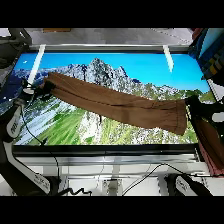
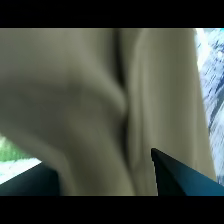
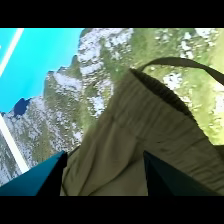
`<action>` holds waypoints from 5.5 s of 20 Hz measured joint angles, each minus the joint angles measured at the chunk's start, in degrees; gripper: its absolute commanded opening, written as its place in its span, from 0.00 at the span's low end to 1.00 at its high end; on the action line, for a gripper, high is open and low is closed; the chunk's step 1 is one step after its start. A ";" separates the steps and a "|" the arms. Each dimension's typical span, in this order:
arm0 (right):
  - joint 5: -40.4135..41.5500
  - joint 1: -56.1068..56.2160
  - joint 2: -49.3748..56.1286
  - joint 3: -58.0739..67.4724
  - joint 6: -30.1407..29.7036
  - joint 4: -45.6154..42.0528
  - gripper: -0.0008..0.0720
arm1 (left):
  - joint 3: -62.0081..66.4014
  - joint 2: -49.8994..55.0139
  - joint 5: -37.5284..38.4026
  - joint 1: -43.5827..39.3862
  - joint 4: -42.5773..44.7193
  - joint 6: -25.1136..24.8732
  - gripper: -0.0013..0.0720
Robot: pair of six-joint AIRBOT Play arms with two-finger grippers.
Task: Fold the clothes and pants, and hang the long-sleeved shirts on hangers.
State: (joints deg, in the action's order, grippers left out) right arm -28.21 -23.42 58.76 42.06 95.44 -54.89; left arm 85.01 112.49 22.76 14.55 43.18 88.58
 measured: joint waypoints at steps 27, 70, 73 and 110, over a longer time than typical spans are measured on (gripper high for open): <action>-5.22 45.44 23.50 34.75 -6.88 1.99 0.06 | 10.82 -37.13 43.71 -3.91 26.80 -24.24 0.03; -55.69 26.12 34.45 58.58 -11.85 -17.88 0.06 | -26.49 -44.41 41.22 -12.17 32.24 -11.06 0.65; -56.61 23.87 33.59 58.58 -13.62 -18.23 0.06 | -30.99 -42.60 41.79 -4.07 27.67 -15.78 0.99; -44.92 32.59 33.38 57.59 -15.13 -14.25 0.06 | -4.83 -52.50 63.93 -20.90 45.05 -13.25 0.03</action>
State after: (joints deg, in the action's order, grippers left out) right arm -73.12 9.17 92.14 99.66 80.31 -69.14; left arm 80.18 59.99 86.70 -6.35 88.23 75.33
